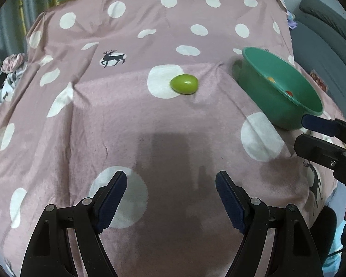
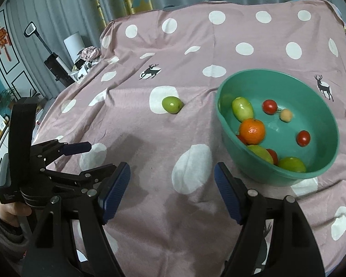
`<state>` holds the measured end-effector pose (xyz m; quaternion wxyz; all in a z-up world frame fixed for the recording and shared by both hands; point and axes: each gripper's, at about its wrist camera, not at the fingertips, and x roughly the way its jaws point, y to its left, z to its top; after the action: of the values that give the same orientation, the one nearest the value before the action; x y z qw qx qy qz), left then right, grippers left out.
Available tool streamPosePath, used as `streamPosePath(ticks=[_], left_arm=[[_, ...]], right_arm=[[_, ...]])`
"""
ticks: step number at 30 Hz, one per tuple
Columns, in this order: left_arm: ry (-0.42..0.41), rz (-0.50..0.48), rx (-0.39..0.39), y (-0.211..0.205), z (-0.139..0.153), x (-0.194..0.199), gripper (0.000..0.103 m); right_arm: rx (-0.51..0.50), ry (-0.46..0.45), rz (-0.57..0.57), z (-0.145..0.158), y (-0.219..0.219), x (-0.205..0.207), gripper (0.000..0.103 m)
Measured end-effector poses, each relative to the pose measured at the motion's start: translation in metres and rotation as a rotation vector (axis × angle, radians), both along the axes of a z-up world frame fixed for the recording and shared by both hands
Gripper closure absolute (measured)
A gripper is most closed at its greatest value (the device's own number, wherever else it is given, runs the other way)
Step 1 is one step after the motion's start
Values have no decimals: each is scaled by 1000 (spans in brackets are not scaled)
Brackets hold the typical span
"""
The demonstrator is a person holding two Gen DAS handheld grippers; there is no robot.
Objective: Organize fruits
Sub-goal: 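Withdraw both tools from the bowl toward the last green plum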
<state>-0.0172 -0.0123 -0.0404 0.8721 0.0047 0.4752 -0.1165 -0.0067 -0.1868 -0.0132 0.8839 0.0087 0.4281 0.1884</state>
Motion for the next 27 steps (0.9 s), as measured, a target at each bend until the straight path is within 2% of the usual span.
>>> streamPosePath(ticks=[17,27], left_arm=[[-4,7,-102,23,-7,4,23],[-13,-28,-141,26,-10,2,23]], right_arm=[[-33,33,11,-9,28,21,27],[-51,48,21,-15,40,30,27]])
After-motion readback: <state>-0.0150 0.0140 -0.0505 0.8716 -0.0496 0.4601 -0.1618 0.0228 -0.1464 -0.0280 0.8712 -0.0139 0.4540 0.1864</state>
